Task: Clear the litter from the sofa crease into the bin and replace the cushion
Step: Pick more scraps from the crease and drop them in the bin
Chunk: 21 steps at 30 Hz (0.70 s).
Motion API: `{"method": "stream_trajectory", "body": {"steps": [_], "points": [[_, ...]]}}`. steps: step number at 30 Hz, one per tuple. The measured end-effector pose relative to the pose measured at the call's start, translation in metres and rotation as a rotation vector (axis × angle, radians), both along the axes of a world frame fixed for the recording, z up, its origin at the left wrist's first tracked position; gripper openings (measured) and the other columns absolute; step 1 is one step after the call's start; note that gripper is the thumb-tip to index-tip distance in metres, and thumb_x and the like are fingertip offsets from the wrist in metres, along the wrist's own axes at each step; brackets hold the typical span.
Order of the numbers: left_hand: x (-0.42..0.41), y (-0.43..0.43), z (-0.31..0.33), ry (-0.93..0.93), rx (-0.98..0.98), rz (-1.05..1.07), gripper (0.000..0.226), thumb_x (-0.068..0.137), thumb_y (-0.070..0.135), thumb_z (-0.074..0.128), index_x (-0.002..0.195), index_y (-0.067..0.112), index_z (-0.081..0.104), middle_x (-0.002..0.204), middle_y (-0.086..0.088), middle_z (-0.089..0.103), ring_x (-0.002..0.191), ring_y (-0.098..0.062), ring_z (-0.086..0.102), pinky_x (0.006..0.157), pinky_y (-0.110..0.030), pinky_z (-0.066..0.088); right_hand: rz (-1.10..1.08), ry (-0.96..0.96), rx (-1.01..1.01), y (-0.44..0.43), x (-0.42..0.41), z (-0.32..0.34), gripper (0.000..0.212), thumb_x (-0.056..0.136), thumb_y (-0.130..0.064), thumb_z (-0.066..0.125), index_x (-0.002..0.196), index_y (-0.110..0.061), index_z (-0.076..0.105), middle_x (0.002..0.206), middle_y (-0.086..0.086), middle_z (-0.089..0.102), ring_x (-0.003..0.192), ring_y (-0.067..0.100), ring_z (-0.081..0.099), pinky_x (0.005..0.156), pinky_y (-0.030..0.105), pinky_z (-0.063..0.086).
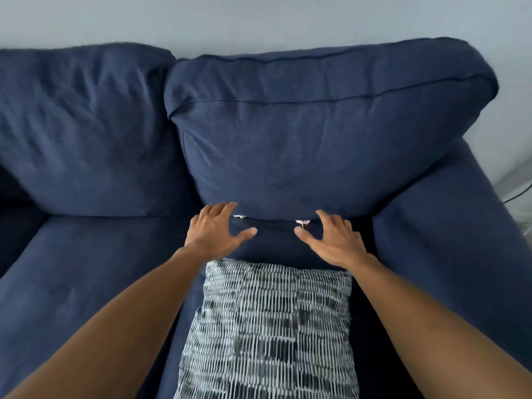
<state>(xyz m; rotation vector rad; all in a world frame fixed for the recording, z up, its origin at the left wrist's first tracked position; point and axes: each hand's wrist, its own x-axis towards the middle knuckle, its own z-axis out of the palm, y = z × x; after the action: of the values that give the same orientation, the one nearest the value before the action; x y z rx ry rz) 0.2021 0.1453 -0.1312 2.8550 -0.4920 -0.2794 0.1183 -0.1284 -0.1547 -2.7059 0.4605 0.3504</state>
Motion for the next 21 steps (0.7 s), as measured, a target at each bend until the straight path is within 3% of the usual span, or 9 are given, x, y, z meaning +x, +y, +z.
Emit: {"method": "stream_trajectory", "body": {"steps": [5, 12, 21], "points": [[0.018, -0.003, -0.057, 0.029, 0.059, -0.015, 0.092, 0.075, 0.089, 0.037, 0.149, 0.034, 0.031, 0.155, 0.003, 0.039, 0.146, -0.027, 0.028, 0.119, -0.048, 0.021, -0.004, 0.056, -0.029, -0.001, 0.014, -0.059, 0.103, 0.067, -0.096, 0.018, 0.145, -0.03, 0.025, 0.148, 0.006, 0.037, 0.132, 0.031, 0.033, 0.1, 0.055, 0.034], [0.053, -0.003, -0.121, 0.039, 0.104, -0.02, 0.087, 0.076, 0.084, 0.043, 0.147, 0.033, 0.037, 0.152, 0.0, 0.043, 0.142, -0.029, 0.033, 0.114, -0.05, 0.028, -0.035, 0.104, -0.039, -0.001, 0.042, -0.117, 0.101, 0.07, -0.092, 0.024, 0.144, -0.024, 0.031, 0.145, 0.01, 0.038, 0.13, 0.034, 0.035, 0.099, 0.055, 0.034], [0.088, -0.02, -0.175, 0.006, 0.037, 0.067, 0.065, 0.086, 0.072, 0.049, 0.132, 0.028, 0.055, 0.141, -0.008, 0.05, 0.129, -0.038, 0.04, 0.105, -0.053, 0.037, -0.161, -0.147, -0.131, -0.002, 0.077, -0.159, 0.08, 0.079, -0.081, 0.039, 0.128, -0.018, 0.051, 0.135, 0.01, 0.052, 0.125, 0.035, 0.04, 0.095, 0.055, 0.033]]}}
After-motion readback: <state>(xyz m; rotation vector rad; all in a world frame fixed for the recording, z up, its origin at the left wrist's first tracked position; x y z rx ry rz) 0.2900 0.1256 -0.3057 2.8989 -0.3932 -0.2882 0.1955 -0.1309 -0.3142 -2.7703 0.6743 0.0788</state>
